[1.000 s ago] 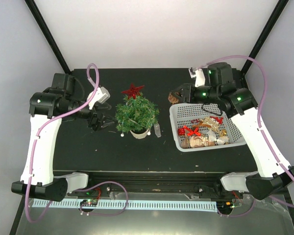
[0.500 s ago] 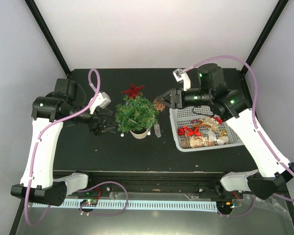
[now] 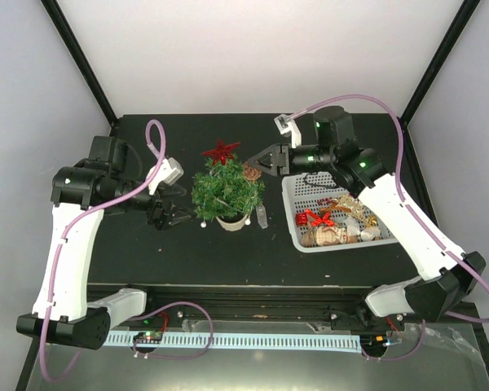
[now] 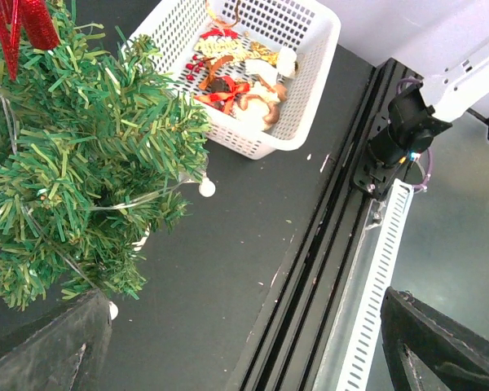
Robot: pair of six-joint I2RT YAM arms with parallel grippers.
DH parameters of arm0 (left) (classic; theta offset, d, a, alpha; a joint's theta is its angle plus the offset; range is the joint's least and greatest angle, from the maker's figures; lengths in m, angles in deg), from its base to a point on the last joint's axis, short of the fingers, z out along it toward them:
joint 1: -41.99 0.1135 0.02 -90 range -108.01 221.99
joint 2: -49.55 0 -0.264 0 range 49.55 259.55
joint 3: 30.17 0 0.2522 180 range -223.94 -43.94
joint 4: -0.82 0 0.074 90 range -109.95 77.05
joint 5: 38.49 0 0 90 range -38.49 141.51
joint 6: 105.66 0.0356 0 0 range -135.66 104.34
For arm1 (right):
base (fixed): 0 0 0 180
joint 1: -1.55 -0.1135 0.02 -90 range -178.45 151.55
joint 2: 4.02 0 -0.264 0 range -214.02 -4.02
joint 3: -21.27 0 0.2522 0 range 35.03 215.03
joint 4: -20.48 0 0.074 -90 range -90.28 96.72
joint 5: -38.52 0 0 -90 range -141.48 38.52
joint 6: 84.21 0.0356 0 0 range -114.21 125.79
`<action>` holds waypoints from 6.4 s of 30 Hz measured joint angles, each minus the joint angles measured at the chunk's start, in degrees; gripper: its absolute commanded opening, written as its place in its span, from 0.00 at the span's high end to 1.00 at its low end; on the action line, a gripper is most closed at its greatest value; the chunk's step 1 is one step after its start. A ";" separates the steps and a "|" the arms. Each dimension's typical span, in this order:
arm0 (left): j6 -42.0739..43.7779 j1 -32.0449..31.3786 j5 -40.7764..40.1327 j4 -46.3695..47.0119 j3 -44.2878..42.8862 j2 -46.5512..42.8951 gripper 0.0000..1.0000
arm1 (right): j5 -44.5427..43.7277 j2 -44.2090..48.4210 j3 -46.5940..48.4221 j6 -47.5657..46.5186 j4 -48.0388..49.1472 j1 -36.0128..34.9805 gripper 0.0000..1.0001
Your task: Decorate the small christmas tree
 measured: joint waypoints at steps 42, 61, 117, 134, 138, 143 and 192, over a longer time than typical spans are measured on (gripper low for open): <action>-0.61 0.04 -4.09 -0.07 1.95 -2.51 0.10 | 0.04 -9.33 -0.87 1.22 8.24 -0.02 0.58; -0.72 0.04 -4.31 -0.02 2.34 -2.51 0.10 | 0.07 -9.38 -0.87 2.16 9.51 -3.41 0.58; -0.72 0.07 -4.31 0.52 4.17 -1.64 0.10 | 0.07 -10.62 0.50 -5.73 1.49 -6.73 0.42; -0.72 0.07 -4.28 1.36 4.92 -0.92 0.10 | -1.77 -5.31 -1.40 -9.68 -3.93 -6.84 0.42; -0.72 0.07 -4.31 1.36 5.33 -0.92 0.10 | -2.43 -6.47 0.70 -9.53 -3.89 -6.84 0.40; -0.72 0.13 -4.33 1.38 5.66 -0.96 0.10 | -2.82 -8.15 3.23 -9.51 -3.89 -6.84 0.39; -1.29 0.17 -4.48 2.71 6.78 -0.20 0.10 | -2.40 -6.43 3.28 -14.14 -9.49 -9.42 0.47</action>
